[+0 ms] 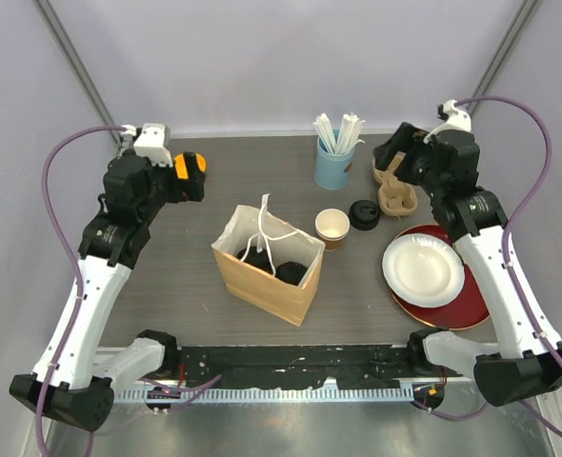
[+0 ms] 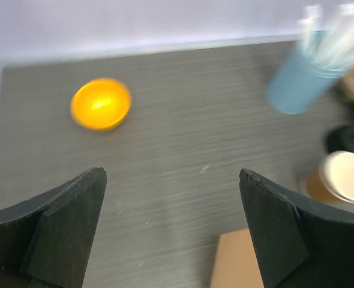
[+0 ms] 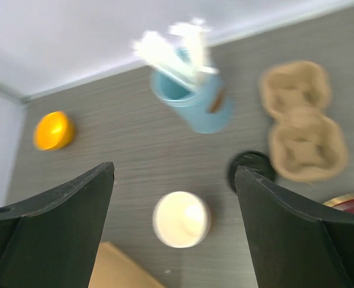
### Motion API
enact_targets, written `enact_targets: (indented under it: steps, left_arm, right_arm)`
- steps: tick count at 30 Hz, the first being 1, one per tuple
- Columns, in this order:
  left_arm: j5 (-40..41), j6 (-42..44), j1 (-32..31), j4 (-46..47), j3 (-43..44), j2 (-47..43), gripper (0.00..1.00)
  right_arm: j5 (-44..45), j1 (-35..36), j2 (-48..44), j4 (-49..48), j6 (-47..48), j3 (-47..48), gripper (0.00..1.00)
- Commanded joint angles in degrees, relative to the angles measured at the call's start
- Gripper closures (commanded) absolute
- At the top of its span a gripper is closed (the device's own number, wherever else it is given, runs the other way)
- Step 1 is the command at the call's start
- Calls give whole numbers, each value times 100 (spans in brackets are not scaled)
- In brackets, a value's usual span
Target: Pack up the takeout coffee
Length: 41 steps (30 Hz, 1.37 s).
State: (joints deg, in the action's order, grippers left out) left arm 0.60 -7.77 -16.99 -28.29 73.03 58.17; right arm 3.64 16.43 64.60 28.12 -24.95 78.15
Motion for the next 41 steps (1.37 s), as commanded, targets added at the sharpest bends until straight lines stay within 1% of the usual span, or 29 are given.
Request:
enact_targets:
  steps: [1,2,4,5,6,8,9,11,12,13,14,16,17,18,22,23,24,25,31,40,41]
  left_arm:
    - [1259,-583,687,-133,-754,-95,0]
    - [1258,-698,924,-133,-1182,-148,0]
    - [1215,-944,1110,-150,-1589,-297,0]
    - [1188,-980,1171,-115,-1982,-350,0]
    - [1179,-946,1172,-54,-2169,-429,0]
    - [1153,-910,1172,174,-2703,-613,0]
    - [1205,-971,1172,262,-2855,-658,0]
    - [1223,-963,1172,456,-3214,-728,0]
    - [1162,-868,1172,535,-3321,-746,0]
    - [1101,-840,1172,614,-3426,-772,0]
    - [978,-823,1172,789,-3619,-816,0]
    - [767,-717,1181,965,-3848,-851,0]
    - [731,-752,1172,1097,-3910,-843,0]
    - [774,-926,1181,1176,-3963,-799,0]
    - [1117,-998,1172,1370,-4148,-843,0]
    - [1196,-1059,1172,1362,-4148,-851,2]
    - [1197,-1138,1172,1388,-4157,-825,7]
    - [1153,-1139,1172,1414,-4174,-825,15]
    - [978,-1367,1172,1379,-4175,-781,14]
    - [828,-1236,1172,1440,-4166,-790,14]
    - [923,-1262,1181,1449,-4157,-781,14]
  right_arm:
    - [462,-727,-9,194,94,-510,12]
    - [523,-868,-9,177,96,-633,12]
    - [786,-930,-61,133,104,-976,12]
    - [805,-931,-288,-24,322,-1168,11]
    - [822,-922,-438,-548,402,-1736,11]
    - [1190,-931,-859,-1331,526,-2476,10]
    - [1366,-922,-1314,-2266,665,-3280,10]
    - [1769,-931,-1747,-3377,789,-4146,10]
    - [1894,-931,-2097,-4262,746,-4872,8]
    - [2130,-948,-2161,-4367,607,-5062,1]
    - [2376,-957,-2171,-4350,527,-5273,1]
    - [2099,-948,-2171,-4271,806,-5389,2]
    - [1775,-948,-2206,-4340,938,-5537,2]
    - [1737,-948,-2267,-4411,1000,-5626,2]
    - [2062,-957,-2478,-4385,1123,-5820,2]
    - [2071,-948,-2513,-4324,1124,-5881,2]
    - [2036,-948,-2548,-4306,1115,-5916,2]
    - [2027,-948,-2575,-4289,1106,-5951,2]
    - [2220,-957,-2707,-4262,1054,-6048,2]
    - [2114,-948,-2364,-4684,1071,-5969,2]
    - [2080,-957,-2347,-4745,1071,-5952,2]
